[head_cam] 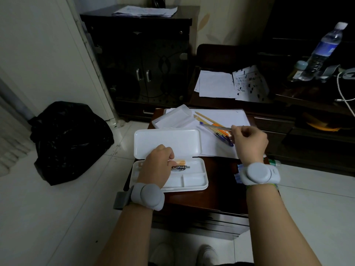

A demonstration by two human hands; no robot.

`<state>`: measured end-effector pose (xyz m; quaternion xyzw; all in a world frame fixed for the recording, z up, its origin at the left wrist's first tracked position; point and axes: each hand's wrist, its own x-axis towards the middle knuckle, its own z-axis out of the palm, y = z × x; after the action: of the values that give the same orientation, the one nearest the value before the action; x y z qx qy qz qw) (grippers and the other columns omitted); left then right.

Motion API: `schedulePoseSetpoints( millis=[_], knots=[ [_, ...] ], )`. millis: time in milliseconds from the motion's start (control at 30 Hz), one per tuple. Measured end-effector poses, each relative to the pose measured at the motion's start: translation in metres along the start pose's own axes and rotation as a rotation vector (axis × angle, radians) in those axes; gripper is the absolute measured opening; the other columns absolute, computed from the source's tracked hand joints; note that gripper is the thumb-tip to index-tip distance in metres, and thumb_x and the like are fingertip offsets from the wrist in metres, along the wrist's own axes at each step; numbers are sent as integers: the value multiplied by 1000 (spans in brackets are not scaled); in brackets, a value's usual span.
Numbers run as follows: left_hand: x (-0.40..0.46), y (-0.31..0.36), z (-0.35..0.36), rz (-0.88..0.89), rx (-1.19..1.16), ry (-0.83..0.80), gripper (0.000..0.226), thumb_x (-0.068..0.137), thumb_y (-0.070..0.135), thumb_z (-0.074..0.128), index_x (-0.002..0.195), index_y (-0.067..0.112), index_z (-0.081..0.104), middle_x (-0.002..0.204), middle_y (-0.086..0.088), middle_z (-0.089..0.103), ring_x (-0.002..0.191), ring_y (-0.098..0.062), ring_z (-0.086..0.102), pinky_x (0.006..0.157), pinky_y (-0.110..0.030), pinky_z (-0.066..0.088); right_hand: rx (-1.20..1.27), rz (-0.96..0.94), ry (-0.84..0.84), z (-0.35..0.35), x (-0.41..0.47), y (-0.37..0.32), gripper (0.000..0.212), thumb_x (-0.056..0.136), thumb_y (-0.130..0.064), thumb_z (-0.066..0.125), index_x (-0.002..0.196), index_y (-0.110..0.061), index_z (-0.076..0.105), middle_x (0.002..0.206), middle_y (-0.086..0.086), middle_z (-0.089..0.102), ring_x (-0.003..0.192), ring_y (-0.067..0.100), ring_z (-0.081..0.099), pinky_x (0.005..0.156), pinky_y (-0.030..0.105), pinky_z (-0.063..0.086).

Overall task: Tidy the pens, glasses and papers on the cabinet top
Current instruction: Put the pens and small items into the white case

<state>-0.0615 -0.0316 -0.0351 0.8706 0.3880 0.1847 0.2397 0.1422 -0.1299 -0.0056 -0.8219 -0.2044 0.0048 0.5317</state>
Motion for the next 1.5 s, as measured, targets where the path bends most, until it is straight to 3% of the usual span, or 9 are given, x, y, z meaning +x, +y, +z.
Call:
schedulePoseSetpoints(
  millis=[233,400,533,633,733,800,1000,1267,1500],
  knots=[
    [-2,9,-7,55,39,103,8,91,14,57,96,10,61,98,-2,58,89,-20,59,78,-38,50,229,22,247,-3,0,-1,30,96,-31,49,100,-4,62,87,4,61,83,15,57,72,22,42],
    [-1,16,-11,211,86,299,11,89,11,58,95,7,67,91,-7,67,80,-26,65,72,-40,56,336,62,292,-6,5,-1,34,99,-32,43,106,-2,57,91,6,59,83,15,55,67,15,42],
    [2,28,-15,326,121,452,24,89,13,48,98,5,68,90,-8,70,81,-25,67,76,-34,56,408,112,194,-5,2,-2,24,99,-33,42,92,-12,54,75,1,56,70,14,53,67,27,45],
    [5,41,-12,371,112,463,27,87,5,49,107,7,66,98,-7,70,90,-24,65,86,-30,48,531,152,46,-1,-6,-7,25,100,-27,42,77,-19,50,64,-1,51,56,7,48,54,19,45],
    [8,52,-7,413,66,419,35,84,-3,55,116,8,63,109,-6,68,102,-21,58,96,-28,38,573,162,-93,6,-14,-13,28,101,-22,40,75,-18,51,63,1,49,56,9,46,49,17,45],
    [10,55,-6,440,69,396,34,86,2,57,118,9,62,112,-6,67,105,-18,52,98,-28,36,566,151,-170,12,-19,-14,27,101,-22,40,77,-16,51,64,2,49,54,9,46,49,19,43],
    [7,60,-6,404,94,284,29,86,23,56,111,11,66,104,-3,68,96,-23,62,85,-33,50,576,117,-317,18,-34,-21,27,100,-20,42,75,-15,51,62,0,49,45,-1,45,52,19,44],
    [5,61,-6,334,84,281,17,85,14,64,101,11,70,88,-4,67,81,-26,62,66,-33,50,603,142,-474,17,-38,-23,25,100,-14,42,79,-10,54,59,0,50,48,8,41,49,21,40],
    [5,59,-11,237,60,198,20,95,19,50,109,16,65,103,-1,62,97,-19,54,78,-29,42,575,132,-532,17,-40,-24,24,99,-12,44,79,-10,56,60,3,52,49,8,44,50,21,39]
  ],
)
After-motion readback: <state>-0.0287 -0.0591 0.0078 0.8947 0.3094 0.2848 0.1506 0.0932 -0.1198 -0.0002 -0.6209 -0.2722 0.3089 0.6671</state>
